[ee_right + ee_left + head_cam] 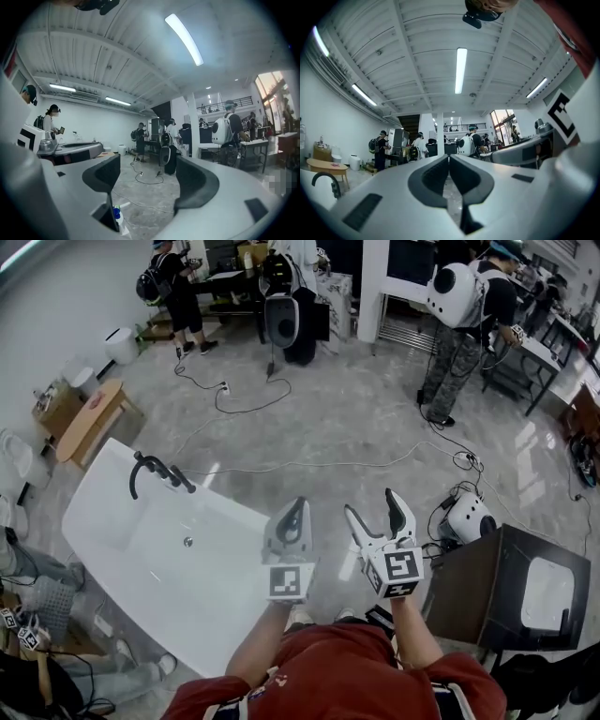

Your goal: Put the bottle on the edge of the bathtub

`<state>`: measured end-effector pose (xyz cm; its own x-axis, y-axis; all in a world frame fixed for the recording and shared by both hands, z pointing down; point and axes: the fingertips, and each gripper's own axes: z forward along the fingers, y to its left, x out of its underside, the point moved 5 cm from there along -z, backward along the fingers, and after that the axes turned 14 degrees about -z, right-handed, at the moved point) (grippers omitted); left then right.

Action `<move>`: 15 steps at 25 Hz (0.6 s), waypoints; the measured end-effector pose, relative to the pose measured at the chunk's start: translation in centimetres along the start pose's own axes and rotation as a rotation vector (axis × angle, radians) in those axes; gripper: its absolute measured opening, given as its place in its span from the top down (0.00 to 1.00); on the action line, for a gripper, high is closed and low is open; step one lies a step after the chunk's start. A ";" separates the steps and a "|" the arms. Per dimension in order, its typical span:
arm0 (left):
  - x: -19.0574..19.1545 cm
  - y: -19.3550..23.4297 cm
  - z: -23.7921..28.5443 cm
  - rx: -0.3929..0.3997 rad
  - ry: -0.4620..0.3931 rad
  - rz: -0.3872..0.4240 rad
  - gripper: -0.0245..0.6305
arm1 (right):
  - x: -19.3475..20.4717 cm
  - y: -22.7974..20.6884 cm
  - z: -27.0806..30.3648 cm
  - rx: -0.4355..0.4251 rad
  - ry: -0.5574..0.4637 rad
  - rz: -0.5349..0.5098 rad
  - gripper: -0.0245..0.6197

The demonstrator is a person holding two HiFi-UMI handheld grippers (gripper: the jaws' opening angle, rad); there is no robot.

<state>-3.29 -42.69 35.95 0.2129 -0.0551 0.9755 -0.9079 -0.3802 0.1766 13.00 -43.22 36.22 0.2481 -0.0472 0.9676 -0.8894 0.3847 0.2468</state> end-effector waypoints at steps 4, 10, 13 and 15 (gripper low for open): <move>-0.7 0.6 -0.1 -0.005 0.006 -0.005 0.93 | -0.9 0.5 0.3 0.006 -0.024 -0.007 0.38; -0.8 0.8 -0.1 0.009 0.006 -0.003 0.93 | -1.1 0.8 0.4 0.015 -0.025 -0.006 0.42; -0.4 0.5 0.2 0.017 0.013 0.006 0.93 | -0.7 0.7 0.1 0.016 -0.023 -0.010 0.50; -0.3 0.1 0.4 0.024 0.012 0.003 0.93 | -0.4 0.6 -0.1 0.016 -0.021 -0.018 0.52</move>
<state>-3.27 -43.11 35.65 0.2058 -0.0455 0.9775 -0.8996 -0.4020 0.1707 12.36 -42.90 35.95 0.2565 -0.0733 0.9638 -0.8908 0.3691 0.2651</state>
